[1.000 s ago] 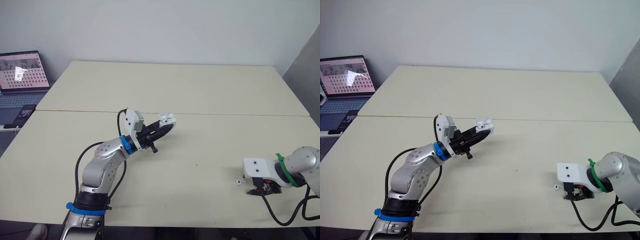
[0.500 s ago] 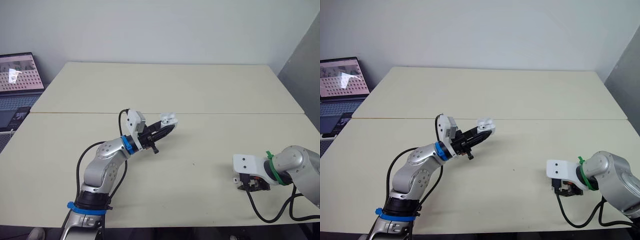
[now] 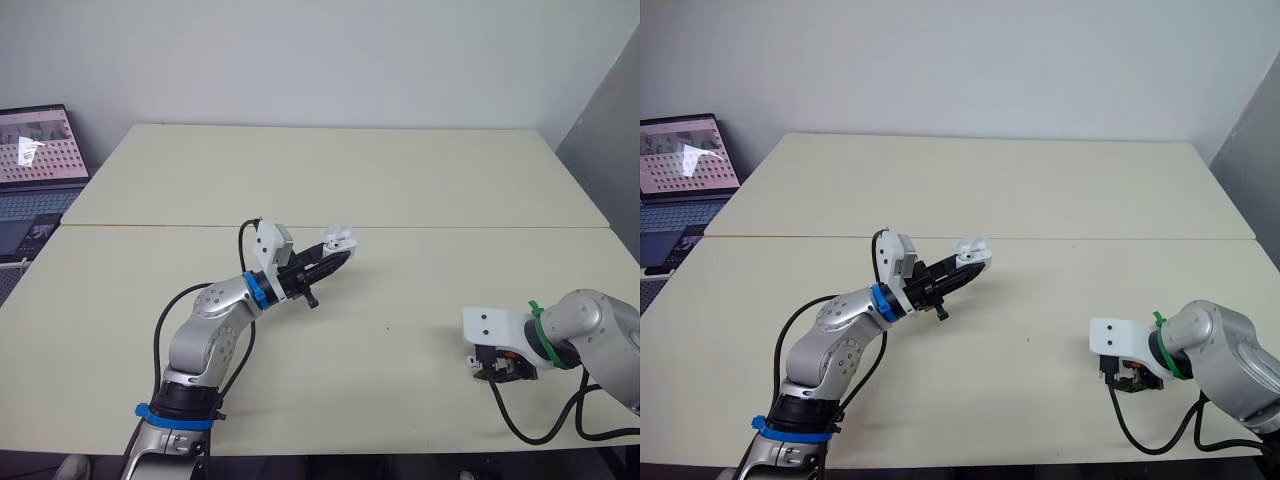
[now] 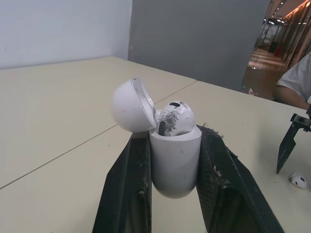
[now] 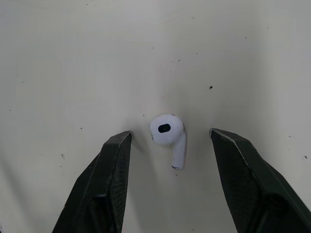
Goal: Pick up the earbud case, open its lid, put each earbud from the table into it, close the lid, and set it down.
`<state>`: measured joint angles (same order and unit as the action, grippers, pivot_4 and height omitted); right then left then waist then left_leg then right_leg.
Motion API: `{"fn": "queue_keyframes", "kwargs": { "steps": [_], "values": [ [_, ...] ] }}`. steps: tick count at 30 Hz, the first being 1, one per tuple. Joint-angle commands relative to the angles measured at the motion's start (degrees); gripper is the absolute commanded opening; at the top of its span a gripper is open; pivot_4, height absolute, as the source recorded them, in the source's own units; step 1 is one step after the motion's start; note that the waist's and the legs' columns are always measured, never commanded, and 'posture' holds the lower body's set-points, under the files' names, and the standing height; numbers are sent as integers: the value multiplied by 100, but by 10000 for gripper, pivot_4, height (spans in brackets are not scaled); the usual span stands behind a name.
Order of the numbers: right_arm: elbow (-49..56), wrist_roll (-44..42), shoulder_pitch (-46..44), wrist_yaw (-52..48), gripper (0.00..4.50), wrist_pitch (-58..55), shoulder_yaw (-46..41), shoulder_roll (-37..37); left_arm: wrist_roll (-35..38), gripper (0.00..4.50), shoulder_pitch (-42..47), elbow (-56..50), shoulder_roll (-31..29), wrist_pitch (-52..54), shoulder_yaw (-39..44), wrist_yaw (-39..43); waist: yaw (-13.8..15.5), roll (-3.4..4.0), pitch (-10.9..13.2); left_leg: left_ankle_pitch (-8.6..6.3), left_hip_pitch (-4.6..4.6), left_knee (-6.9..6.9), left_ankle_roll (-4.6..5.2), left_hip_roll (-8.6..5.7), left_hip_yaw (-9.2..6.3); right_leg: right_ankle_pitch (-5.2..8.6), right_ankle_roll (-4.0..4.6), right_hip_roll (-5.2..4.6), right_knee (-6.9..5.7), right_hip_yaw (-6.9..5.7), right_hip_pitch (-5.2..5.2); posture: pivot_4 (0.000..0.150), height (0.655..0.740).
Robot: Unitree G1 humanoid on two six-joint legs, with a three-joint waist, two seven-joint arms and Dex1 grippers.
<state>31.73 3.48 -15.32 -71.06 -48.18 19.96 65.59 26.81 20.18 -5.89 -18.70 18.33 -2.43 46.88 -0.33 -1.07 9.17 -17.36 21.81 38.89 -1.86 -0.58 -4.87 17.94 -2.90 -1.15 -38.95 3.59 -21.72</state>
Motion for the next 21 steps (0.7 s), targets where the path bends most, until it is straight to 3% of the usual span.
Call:
{"fn": "queue_keyframes", "kwargs": {
  "steps": [1,16,19,21],
  "values": [
    [206,-47,-66,-15,26685,-124,130,44,1,8010,19,-139,34,-102,-24,19,1,0,0,0,0,0,0,0,0,0,0,0,0,0,-1,1500,7400],
    [346,-17,-453,18,26685,-436,510,64,-49,8010,-59,-119,30,-149,-72,46,6,1,0,0,4,0,0,-1,2,0,0,-1,0,0,-5,1500,7400],
    [335,-8,-469,31,21058,-442,533,78,-54,8010,-65,-103,27,-163,-67,54,6,1,0,0,4,0,0,-1,1,0,0,-2,0,0,-5,1500,7400],
    [333,-10,-476,37,14092,-446,544,84,-59,8010,-68,-88,23,-178,-63,63,7,1,0,0,4,0,0,-1,1,0,0,-2,0,-1,-5,1500,7400]
  ]
}}
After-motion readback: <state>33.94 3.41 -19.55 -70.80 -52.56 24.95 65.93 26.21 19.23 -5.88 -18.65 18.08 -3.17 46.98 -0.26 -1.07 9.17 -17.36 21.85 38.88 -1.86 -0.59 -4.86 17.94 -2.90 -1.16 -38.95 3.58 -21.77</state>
